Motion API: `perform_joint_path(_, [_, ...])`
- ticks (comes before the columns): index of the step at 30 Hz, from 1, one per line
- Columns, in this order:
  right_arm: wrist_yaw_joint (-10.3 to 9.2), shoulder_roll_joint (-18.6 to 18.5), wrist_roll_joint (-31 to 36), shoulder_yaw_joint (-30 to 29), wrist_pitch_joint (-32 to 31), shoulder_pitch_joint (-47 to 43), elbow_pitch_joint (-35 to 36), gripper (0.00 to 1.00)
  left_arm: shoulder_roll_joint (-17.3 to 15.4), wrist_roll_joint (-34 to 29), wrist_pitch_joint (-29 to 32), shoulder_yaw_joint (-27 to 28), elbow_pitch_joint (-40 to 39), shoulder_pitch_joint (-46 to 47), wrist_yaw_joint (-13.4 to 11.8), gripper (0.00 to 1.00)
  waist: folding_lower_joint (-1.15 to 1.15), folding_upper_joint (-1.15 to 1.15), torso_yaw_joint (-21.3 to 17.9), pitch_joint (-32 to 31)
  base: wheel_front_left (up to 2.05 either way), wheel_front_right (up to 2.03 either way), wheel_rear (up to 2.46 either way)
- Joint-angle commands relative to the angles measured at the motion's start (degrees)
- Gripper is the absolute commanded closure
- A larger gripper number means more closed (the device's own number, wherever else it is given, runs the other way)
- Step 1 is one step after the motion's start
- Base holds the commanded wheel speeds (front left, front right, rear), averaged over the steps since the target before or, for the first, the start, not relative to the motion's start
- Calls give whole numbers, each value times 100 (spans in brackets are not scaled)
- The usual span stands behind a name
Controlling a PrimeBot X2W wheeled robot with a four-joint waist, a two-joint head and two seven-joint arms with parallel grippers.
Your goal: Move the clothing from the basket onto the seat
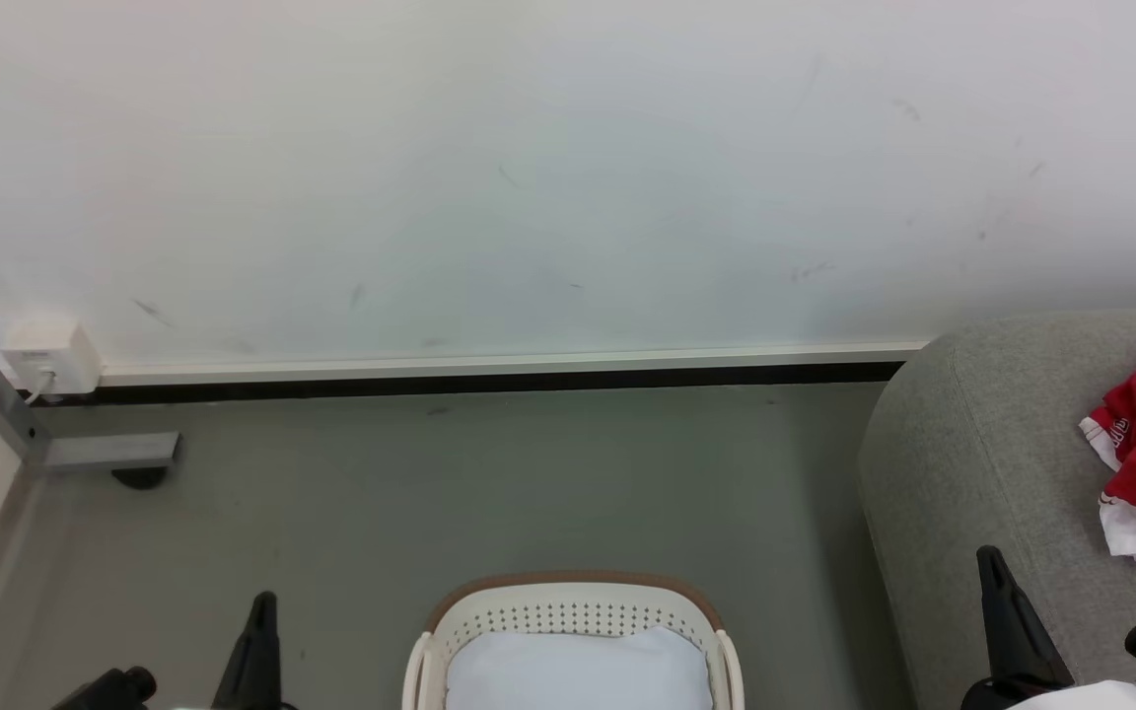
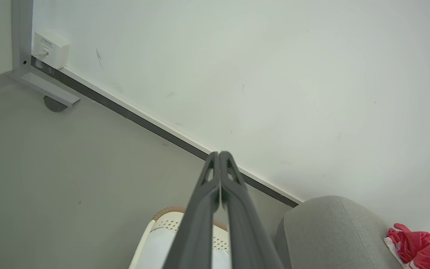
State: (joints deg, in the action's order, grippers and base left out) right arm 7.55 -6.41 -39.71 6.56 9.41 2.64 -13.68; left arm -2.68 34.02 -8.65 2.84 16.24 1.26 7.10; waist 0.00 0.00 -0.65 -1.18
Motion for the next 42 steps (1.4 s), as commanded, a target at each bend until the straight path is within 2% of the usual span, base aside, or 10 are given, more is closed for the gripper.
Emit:
perform_joint_path(1, [-2,-3,-257,-79,-55,171,60,100,-31,276,49,34,-103,152,14,100,0,0,1,2,0,0,0])
perform_joint_path(24, [-5,67,-1908,-422,-503,248,38,100,-32,2062,521,147,-150,280,27,100,0,0,16,33,0,0,0])
perform_joint_path(42, [-6,123,-2892,-643,-789,279,21,100,-33,3136,811,213,-175,354,36,100,0,0,27,56,0,0,0])
